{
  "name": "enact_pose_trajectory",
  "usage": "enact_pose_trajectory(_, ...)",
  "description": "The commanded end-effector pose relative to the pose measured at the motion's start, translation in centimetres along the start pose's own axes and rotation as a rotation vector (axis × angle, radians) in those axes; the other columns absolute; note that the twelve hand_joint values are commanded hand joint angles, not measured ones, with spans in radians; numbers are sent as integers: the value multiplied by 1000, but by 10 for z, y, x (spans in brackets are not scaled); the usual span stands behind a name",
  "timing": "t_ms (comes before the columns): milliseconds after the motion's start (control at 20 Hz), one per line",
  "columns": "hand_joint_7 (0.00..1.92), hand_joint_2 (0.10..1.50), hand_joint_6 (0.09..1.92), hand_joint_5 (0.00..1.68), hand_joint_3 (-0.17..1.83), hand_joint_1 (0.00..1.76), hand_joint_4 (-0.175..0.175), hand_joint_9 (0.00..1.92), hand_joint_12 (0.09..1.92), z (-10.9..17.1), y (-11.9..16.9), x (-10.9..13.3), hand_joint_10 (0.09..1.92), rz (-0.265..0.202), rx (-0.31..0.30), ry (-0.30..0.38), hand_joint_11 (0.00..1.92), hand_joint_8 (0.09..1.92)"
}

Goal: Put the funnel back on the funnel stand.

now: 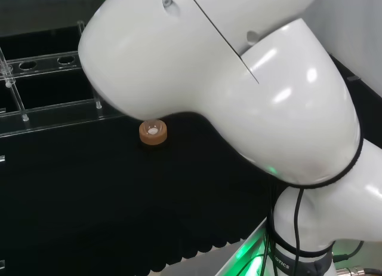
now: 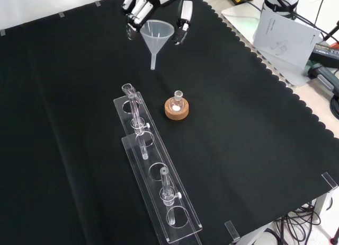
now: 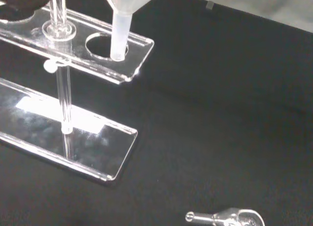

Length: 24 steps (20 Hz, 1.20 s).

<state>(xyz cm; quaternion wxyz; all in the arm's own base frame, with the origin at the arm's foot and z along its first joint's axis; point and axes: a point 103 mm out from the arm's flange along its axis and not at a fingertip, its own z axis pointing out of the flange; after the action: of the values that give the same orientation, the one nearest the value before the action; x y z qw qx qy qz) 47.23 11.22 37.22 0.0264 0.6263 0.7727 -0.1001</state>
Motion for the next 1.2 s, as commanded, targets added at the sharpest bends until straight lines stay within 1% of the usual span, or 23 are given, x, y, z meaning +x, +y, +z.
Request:
enact_pose_trajectory(50, 753, 808, 621, 702, 471, 747, -11, 1170, 1244, -4, 26, 2, 483, -21, -1, 0, 625, 714)
enact_pose_trajectory(450, 752, 807, 624, 699, 473, 747, -12, 1170, 1243, 4, 52, 0, 484, -38, 15, 16, 627, 715)
enact_pose_trajectory(650, 751, 806, 626, 697, 474, 747, -12, 1170, 1243, 8, 63, 4, 484, -56, 20, 21, 627, 715)
enact_pose_trajectory(900, 751, 806, 628, 697, 476, 748, -12, 1170, 1243, 13, 74, 12, 484, -73, 29, 8, 628, 716)
enact_pose_trajectory(1200, 750, 806, 630, 697, 478, 748, -12, 1170, 1242, 24, 85, 16, 485, -67, 49, -3, 629, 717)
